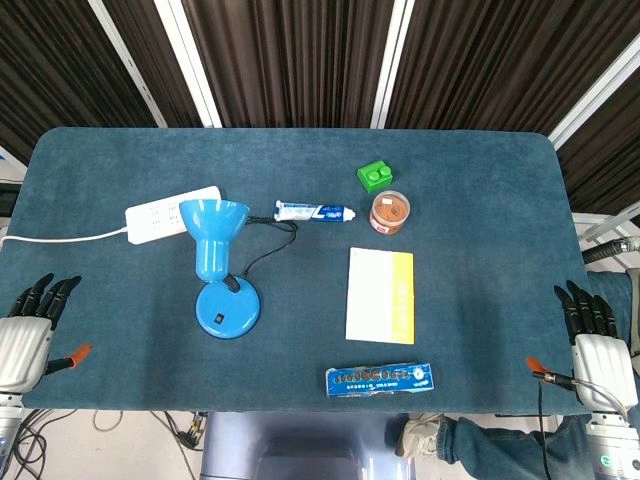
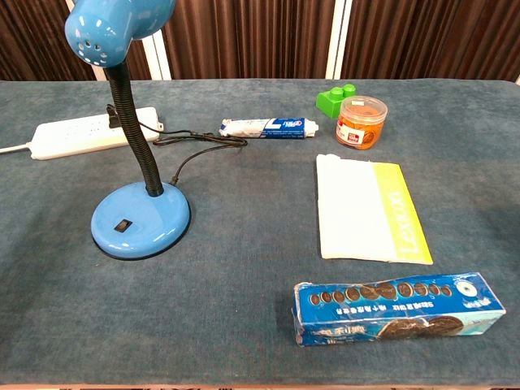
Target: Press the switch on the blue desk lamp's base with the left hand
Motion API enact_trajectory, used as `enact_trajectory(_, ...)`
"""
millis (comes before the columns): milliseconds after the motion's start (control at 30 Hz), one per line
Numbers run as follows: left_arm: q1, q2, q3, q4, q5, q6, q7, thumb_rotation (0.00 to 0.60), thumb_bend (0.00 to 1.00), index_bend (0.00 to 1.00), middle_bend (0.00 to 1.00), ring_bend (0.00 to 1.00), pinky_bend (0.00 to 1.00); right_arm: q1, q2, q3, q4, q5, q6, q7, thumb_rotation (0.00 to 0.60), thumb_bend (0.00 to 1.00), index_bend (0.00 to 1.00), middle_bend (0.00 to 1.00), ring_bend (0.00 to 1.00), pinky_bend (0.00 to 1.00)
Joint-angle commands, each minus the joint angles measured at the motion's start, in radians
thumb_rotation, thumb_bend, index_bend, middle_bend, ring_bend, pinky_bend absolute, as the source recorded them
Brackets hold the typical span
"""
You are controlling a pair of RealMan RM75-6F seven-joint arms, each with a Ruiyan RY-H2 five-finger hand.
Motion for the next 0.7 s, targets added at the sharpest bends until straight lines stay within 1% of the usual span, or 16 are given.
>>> enact_trajectory(33,-0.001,0.001,0.0,-0.001,-0.004,-0.006,0.0,0.6,0.15,0.08,0.13,0.03,0.14,0.0,0.0,0.0,-0.002,-0.001,0.001,-0.001,0.6,0.11,0.0,0.02,0.04,0.0)
enact_trajectory(333,0.0,0.003,-0.001,-0.003,-0.003,-0.007,-0.003,0.6,0.15,0.08,0.13,0.04,0.14,0.0,-0.001,0.001,-0.003,0.001,0.002,-0.005,0.6,0.11,0.0,0.02,0.04,0.0)
enact_trajectory(433,-0.001,0.004,0.0,-0.003,-0.003,-0.01,-0.004,0.6,0.15,0.07,0.14,0.04,0.17,0.0,-0.002,0.001,-0.004,0.001,0.002,-0.007,0.6,0.11,0.0,0.02,0.04,0.0)
enact_trajectory(500,-0.002,0.004,0.002,-0.004,-0.003,-0.015,-0.003,0.6,0.15,0.07,0.15,0.06,0.2,0.0,-0.002,0.001,-0.005,0.001,0.002,-0.008,0.6,0.11,0.0,0.02,0.04,0.0)
enact_trajectory(600,-0.007,0.001,0.004,-0.001,0.013,-0.018,-0.001,0.6,0.17,0.07,0.23,0.17,0.34,-0.002,0.001,0.003,-0.006,0.005,0.004,-0.006,0.6,0.11,0.0,0.02,0.04,0.0)
enact_trajectory(667,-0.011,-0.007,0.005,0.009,0.037,-0.012,-0.001,0.6,0.21,0.07,0.33,0.3,0.48,-0.004,0.005,0.007,-0.007,0.012,0.008,-0.003,0.6,0.11,0.0,0.02,0.04,0.0)
enact_trajectory(700,-0.012,-0.012,0.005,0.013,0.046,-0.008,-0.001,0.6,0.22,0.07,0.37,0.35,0.53,-0.005,0.006,0.007,-0.008,0.012,0.008,-0.001,0.6,0.11,0.0,0.02,0.04,0.0)
